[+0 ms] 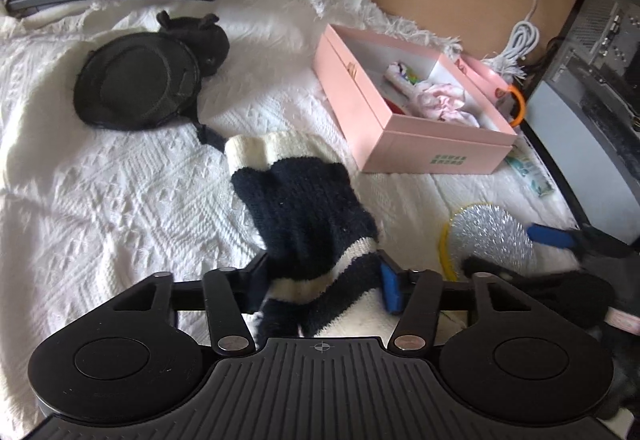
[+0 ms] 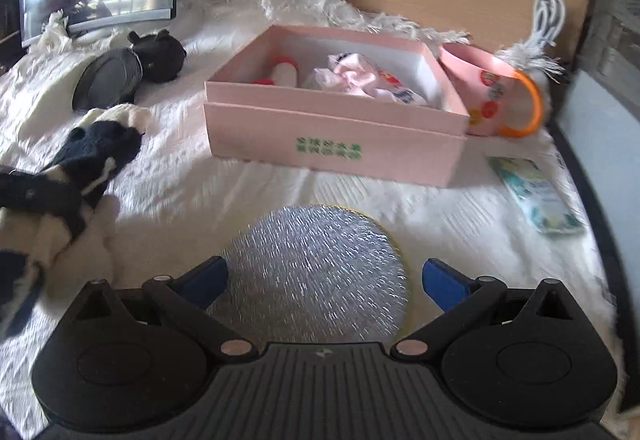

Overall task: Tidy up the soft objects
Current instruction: 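Grasp the black-and-white striped knit sock with the left gripper, then grasp the yellow-rimmed glitter sponge with the right gripper while the left lifts the sock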

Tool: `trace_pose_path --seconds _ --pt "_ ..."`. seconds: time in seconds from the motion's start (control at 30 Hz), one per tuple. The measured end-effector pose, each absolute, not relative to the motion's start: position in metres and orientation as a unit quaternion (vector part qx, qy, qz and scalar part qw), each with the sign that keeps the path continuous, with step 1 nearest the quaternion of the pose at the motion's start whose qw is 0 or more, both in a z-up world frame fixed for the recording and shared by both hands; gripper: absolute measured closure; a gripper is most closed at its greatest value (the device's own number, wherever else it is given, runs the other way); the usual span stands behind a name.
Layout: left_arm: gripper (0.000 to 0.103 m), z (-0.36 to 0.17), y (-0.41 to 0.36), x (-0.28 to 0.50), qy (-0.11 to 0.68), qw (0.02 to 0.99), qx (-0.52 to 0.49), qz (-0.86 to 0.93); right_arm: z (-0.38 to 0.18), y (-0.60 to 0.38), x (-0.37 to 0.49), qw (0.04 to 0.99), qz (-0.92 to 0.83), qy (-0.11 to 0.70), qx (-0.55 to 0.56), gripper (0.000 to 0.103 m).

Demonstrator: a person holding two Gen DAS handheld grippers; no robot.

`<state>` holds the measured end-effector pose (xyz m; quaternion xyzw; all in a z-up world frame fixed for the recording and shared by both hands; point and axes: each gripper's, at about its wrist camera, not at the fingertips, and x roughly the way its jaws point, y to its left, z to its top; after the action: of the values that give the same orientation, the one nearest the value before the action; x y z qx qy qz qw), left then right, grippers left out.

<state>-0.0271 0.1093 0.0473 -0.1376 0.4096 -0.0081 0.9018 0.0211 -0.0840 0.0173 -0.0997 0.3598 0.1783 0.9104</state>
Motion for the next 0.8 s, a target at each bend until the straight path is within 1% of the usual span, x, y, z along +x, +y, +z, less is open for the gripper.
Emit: trace_pose_path --seconds 0.1,0.2,0.27,0.37,0.47,0.57,0.6,0.63,0.67,0.7,0.73,0.8 --pt "0.047 0.050 0.111 -0.034 0.407 0.903 -0.135 -0.012 0.014 -0.083 0.031 0.904 0.190 0.373 -0.082 0.000" --pt "0.039 0.046 0.112 -0.034 0.417 0.898 -0.140 -0.009 0.012 -0.081 0.035 0.892 0.203 0.398 -0.064 0.000" --pt "0.030 0.042 0.114 -0.030 0.426 0.892 -0.149 -0.006 0.012 -0.077 0.030 0.894 0.201 0.394 -0.069 0.000" --pt "0.024 0.034 0.113 -0.017 0.437 0.886 -0.157 -0.002 0.013 -0.072 0.022 0.900 0.196 0.378 -0.096 0.000" --pt "0.022 0.027 0.107 -0.004 0.448 0.882 -0.149 0.006 0.015 -0.068 0.017 0.898 0.201 0.372 -0.119 0.002" --pt "0.024 0.027 0.098 0.003 0.451 0.883 -0.127 0.016 0.021 -0.070 0.009 0.900 0.205 0.362 -0.134 0.010" --pt "0.026 0.027 0.097 0.003 0.450 0.884 -0.125 0.018 0.024 -0.071 0.006 0.901 0.205 0.357 -0.135 0.016" --pt "0.032 0.027 0.098 0.003 0.447 0.885 -0.124 0.019 0.027 -0.074 0.002 0.904 0.203 0.351 -0.135 0.025" --pt "0.035 0.028 0.098 0.002 0.445 0.886 -0.125 0.019 0.032 -0.077 0.000 0.906 0.202 0.349 -0.133 0.029" --pt "0.036 0.028 0.100 0.000 0.441 0.888 -0.129 0.015 0.037 -0.080 -0.002 0.906 0.201 0.349 -0.127 0.036" --pt "0.039 0.029 0.102 -0.003 0.437 0.889 -0.135 0.008 0.040 -0.084 -0.002 0.906 0.202 0.351 -0.122 0.040" --pt "0.040 0.030 0.103 -0.007 0.430 0.893 -0.134 -0.003 0.042 -0.091 -0.001 0.905 0.206 0.355 -0.115 0.040"
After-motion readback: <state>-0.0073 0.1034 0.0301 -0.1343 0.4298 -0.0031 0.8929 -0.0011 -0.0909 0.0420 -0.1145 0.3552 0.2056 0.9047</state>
